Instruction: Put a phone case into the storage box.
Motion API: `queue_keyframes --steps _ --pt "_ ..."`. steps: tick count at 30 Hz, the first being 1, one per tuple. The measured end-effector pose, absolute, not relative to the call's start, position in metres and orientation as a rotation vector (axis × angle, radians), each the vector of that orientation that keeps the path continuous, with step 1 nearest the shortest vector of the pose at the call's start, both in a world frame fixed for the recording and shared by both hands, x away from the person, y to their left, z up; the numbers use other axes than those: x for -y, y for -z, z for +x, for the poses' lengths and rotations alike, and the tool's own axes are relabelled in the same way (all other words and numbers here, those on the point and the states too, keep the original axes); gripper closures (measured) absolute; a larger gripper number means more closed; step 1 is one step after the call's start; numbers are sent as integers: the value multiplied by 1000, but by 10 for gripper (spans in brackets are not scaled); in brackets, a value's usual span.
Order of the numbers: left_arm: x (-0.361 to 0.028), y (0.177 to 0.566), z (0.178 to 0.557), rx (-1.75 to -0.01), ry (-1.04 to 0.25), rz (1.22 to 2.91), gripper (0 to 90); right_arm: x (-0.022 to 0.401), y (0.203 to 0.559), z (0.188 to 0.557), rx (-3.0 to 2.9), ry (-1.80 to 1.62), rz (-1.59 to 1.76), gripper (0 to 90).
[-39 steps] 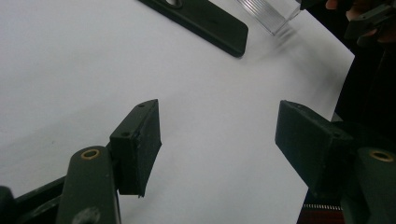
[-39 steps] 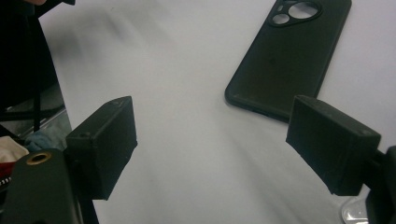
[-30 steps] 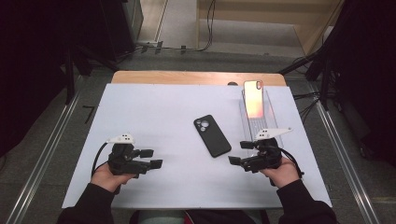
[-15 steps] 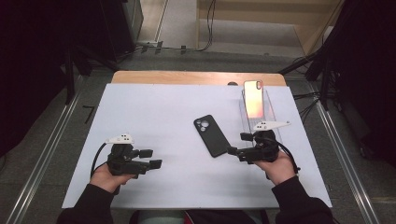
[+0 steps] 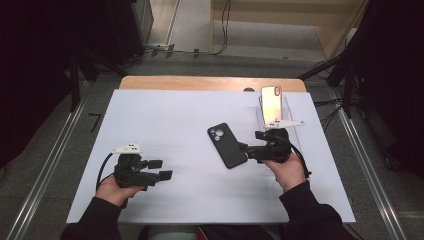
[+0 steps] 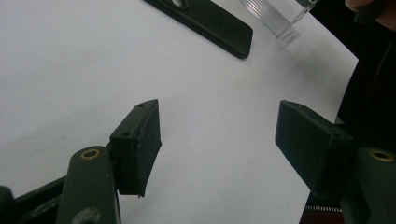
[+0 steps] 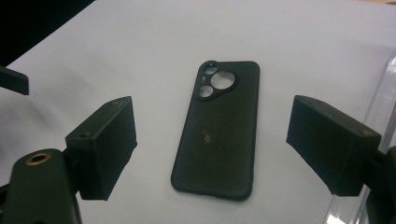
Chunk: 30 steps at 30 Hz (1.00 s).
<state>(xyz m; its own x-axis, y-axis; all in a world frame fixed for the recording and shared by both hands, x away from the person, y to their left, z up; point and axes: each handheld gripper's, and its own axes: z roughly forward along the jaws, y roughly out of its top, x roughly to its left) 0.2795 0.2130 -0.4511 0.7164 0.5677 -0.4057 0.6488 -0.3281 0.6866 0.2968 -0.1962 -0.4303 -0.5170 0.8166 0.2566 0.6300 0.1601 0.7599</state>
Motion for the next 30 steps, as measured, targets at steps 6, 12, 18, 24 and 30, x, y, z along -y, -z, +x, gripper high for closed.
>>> queue_keyframes --steps 6,12,18,24,30 --pt "-213 451 279 -928 115 2018 316 186 428 308 -2190 -1295 1421 113" --pt "-213 451 280 -929 119 2012 316 173 429 319 -2193 -1247 1436 113" --pt "-214 450 281 -931 122 2010 316 165 434 332 -2234 -1254 1442 44" --pt "-214 450 281 -932 121 2009 316 159 442 343 -2218 -1225 1466 12" --pt "-214 450 281 -933 118 2009 316 153 447 350 -2180 -1219 1488 13"
